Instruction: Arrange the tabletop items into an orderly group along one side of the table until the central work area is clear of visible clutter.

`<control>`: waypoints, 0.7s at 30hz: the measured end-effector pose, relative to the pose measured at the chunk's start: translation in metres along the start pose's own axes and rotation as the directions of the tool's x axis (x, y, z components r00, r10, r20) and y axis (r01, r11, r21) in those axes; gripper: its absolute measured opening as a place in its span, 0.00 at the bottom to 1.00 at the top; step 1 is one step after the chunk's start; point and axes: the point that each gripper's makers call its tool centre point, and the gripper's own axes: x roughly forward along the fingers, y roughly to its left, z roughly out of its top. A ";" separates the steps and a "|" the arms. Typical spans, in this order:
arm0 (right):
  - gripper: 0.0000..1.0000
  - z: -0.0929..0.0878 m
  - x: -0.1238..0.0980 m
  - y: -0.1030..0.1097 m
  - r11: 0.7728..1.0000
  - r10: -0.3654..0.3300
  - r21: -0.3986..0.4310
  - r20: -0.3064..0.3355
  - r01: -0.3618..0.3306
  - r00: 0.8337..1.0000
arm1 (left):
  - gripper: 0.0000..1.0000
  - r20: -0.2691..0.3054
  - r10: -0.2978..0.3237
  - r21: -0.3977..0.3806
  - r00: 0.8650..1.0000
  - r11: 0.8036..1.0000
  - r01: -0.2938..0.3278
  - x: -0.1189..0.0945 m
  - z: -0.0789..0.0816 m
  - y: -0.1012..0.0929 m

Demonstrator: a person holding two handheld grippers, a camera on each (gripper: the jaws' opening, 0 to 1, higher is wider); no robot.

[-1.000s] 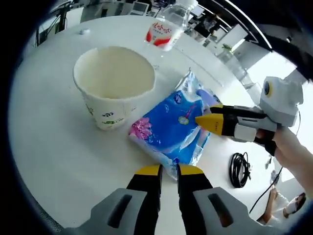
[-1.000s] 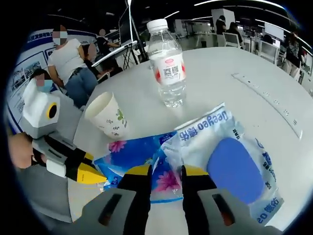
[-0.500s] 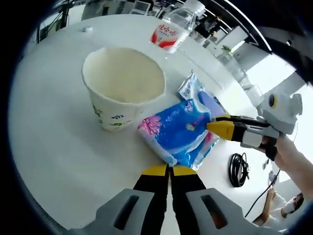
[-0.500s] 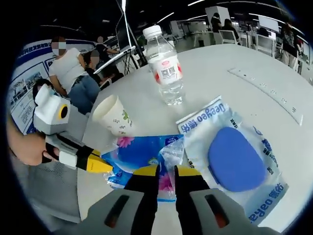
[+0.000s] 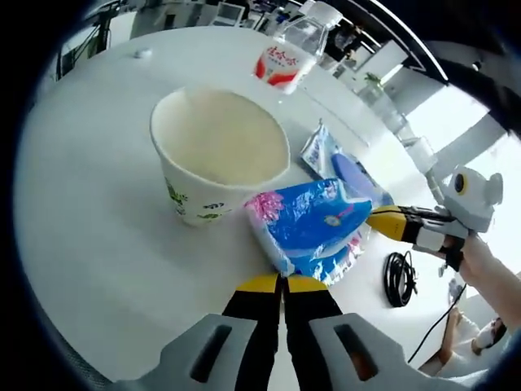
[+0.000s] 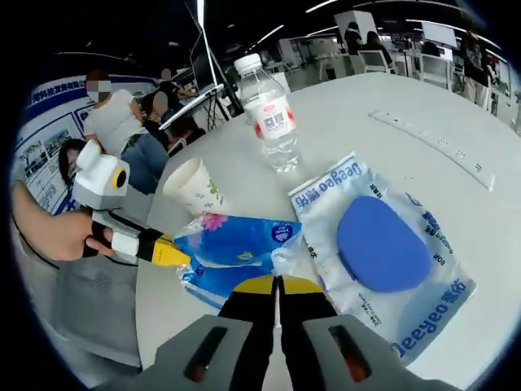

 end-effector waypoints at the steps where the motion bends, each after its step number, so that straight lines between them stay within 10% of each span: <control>1: 0.00 0.000 -0.001 0.000 1.000 0.001 0.005 0.004 -0.001 1.000 | 0.00 0.002 -0.002 0.000 1.000 1.000 0.002 -0.002 0.001 0.001; 21: 0.00 -0.008 -0.061 0.012 0.986 -0.117 0.136 0.147 0.097 0.982 | 0.00 -0.023 -0.088 0.196 0.996 0.976 0.090 -0.014 0.018 -0.038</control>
